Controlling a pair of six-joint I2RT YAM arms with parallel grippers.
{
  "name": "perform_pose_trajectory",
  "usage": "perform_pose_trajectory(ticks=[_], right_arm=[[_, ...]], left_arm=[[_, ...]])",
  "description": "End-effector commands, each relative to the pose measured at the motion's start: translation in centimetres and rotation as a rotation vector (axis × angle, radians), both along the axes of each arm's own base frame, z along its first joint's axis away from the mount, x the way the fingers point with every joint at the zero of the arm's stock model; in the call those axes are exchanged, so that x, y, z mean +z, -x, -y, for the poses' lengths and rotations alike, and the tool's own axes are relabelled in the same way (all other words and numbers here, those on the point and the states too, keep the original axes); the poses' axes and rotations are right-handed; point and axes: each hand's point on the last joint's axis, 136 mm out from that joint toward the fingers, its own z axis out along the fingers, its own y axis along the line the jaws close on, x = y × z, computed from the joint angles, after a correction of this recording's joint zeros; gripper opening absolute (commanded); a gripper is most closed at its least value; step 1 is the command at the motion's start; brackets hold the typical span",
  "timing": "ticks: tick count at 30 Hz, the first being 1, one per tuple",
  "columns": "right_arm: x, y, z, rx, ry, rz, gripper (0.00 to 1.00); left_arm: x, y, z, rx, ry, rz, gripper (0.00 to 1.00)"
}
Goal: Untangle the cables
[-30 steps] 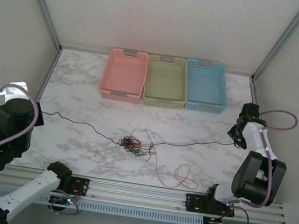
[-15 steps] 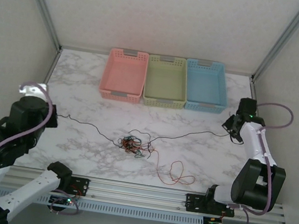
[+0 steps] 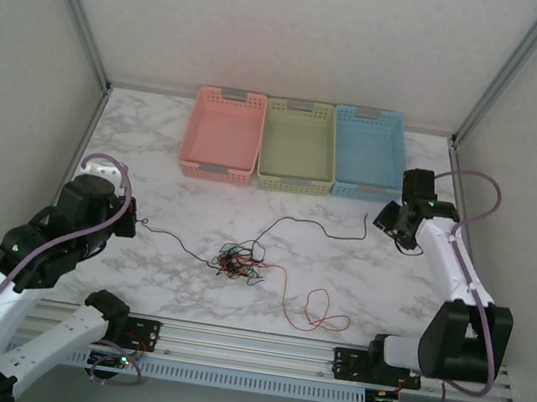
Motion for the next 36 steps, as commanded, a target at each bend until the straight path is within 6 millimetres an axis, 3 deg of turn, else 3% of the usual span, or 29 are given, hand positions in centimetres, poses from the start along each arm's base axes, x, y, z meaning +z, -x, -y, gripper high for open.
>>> perform_pose_trajectory(ticks=[1, 4, 9, 15, 21, 27, 32, 36], right_arm=[[3.1, -0.4, -5.2, 0.067, -0.139, 0.084, 0.52], [2.7, -0.2, -10.5, 0.154, -0.214, 0.066, 0.52], [-0.3, 0.3, -18.7, 0.305, -0.176, -0.030, 0.50], [-4.0, -0.3, -24.5, 0.347, -0.165, -0.090, 0.45], [-6.9, -1.3, -26.8, 0.329, -0.132, -0.122, 0.42], [-8.9, -1.4, -27.6, 0.312, -0.102, -0.145, 0.36], [-9.2, -1.0, -27.8, 0.314, -0.093, -0.139, 0.23], [-8.5, -1.0, -27.5, 0.310, -0.096, -0.121, 0.05]], left_arm=[[-0.5, -0.2, 1.0, -0.016, 0.068, 0.002, 0.00], [-1.1, -0.4, 1.1, -0.014, 0.075, 0.004, 0.00], [-2.1, -0.5, 1.4, -0.018, 0.094, -0.001, 0.00], [-2.4, -0.5, 1.3, -0.013, 0.093, 0.007, 0.00], [-2.4, -0.4, 1.5, -0.023, 0.102, 0.012, 0.00], [-2.5, -0.4, 1.5, -0.028, 0.103, 0.011, 0.00], [-2.6, -0.4, 1.6, -0.030, 0.105, 0.010, 0.00], [-2.6, -0.4, 1.6, -0.029, 0.105, 0.011, 0.00]])
